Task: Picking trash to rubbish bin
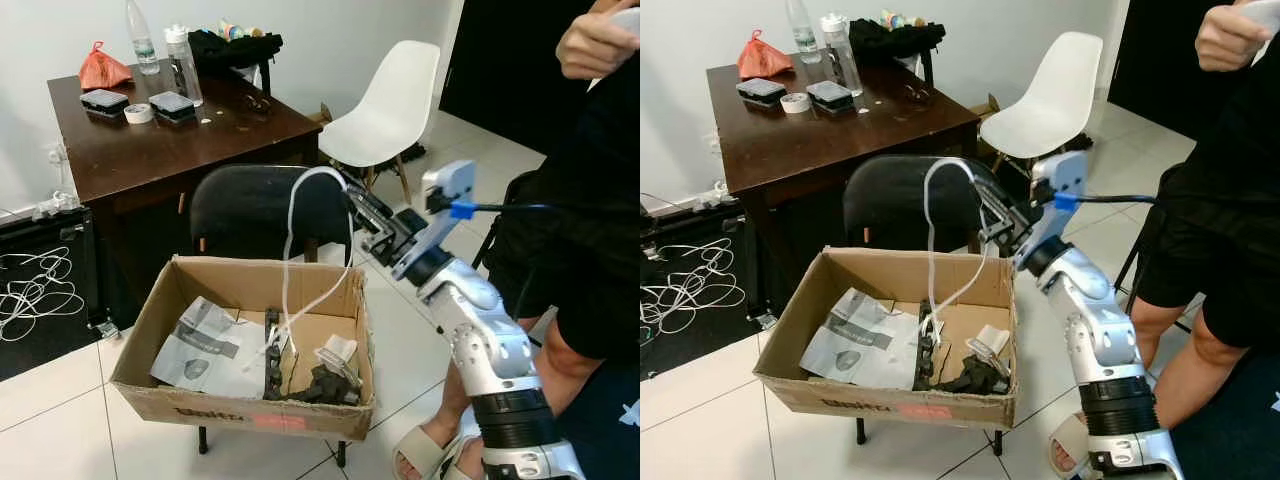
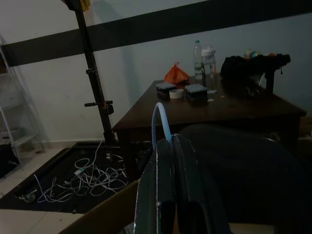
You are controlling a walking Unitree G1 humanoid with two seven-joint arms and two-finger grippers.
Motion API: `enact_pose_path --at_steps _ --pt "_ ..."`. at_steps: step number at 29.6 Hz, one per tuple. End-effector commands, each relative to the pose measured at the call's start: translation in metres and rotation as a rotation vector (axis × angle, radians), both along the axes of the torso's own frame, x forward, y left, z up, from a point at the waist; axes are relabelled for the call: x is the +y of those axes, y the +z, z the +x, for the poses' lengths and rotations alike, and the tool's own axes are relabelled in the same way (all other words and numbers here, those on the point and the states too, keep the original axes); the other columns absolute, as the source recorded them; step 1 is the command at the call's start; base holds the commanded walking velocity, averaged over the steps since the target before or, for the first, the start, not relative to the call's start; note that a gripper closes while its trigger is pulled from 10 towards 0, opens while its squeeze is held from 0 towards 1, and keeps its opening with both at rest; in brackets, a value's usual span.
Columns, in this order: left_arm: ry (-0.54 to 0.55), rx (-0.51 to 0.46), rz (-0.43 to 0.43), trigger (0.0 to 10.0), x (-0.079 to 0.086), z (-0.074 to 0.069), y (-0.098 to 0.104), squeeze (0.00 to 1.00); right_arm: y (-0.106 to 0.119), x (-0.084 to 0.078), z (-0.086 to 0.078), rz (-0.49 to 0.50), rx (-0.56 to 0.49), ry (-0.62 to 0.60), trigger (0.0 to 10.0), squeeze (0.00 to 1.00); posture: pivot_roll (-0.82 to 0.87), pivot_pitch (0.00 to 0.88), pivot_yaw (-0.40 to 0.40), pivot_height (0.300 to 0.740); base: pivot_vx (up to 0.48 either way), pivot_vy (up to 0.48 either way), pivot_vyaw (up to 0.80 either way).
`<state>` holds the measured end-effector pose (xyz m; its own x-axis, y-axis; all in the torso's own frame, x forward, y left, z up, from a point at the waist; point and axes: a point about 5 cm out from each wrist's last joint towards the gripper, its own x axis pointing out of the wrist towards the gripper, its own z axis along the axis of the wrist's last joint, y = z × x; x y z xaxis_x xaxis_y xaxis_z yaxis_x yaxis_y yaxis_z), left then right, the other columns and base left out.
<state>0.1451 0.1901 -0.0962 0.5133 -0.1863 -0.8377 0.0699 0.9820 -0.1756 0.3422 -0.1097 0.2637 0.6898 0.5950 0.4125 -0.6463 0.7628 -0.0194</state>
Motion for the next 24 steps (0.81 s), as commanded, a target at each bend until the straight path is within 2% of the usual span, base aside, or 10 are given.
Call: enact_pose_path --at_steps 1,3,4,11,16,17,21,23,24 --pt "-0.003 0.133 0.015 10.0 0.008 -0.038 -0.012 0.0 -0.02 0.009 0.002 -0.005 0.058 0.013 10.0 0.92 -0.15 0.214 0.076 0.74 0.0 0.0 0.0" --pt "-0.002 0.133 0.016 10.0 0.009 -0.039 -0.012 0.0 -0.024 0.011 0.003 -0.002 0.074 0.013 10.0 0.92 -0.15 0.214 0.077 0.74 0.0 0.0 0.0" --pt "-0.002 0.132 0.017 10.0 0.01 -0.039 -0.012 0.0 -0.028 0.012 0.004 -0.003 0.088 0.009 10.0 1.0 -0.14 0.214 0.077 0.74 0.0 0.0 0.0" --pt "-0.001 0.119 0.016 10.0 0.008 -0.032 -0.01 0.0 -0.035 0.009 0.006 0.001 0.11 -0.013 10.0 1.0 -0.15 0.212 0.078 0.74 0.0 0.0 0.0" --pt "-0.007 0.109 0.01 10.0 0.004 -0.027 -0.009 0.0 -0.03 0.005 0.006 0.013 0.08 -0.037 10.0 1.0 -0.15 0.205 0.077 0.74 0.0 0.0 0.0" --pt "-0.007 0.107 0.009 10.0 0.004 -0.026 -0.009 0.0 -0.03 0.007 0.005 0.004 0.079 -0.028 10.0 0.0 -0.16 0.199 0.076 0.74 0.0 0.0 0.0" --pt "-0.008 0.099 0.008 10.0 0.003 -0.023 -0.008 0.0 -0.033 0.02 -0.002 -0.045 0.084 0.075 10.0 0.0 -0.16 0.19 0.073 0.74 0.0 0.0 0.0" --pt "-0.004 0.094 0.01 10.0 0.004 -0.021 -0.008 0.0 -0.042 0.034 -0.011 -0.111 0.082 0.169 10.0 0.0 -0.15 0.181 0.071 0.74 0.0 0.0 0.79" --pt "-0.004 0.094 0.01 10.0 0.004 -0.021 -0.008 0.0 -0.042 0.034 -0.011 -0.111 0.082 0.169 10.0 0.0 -0.15 0.181 0.071 0.74 0.0 0.0 0.78"
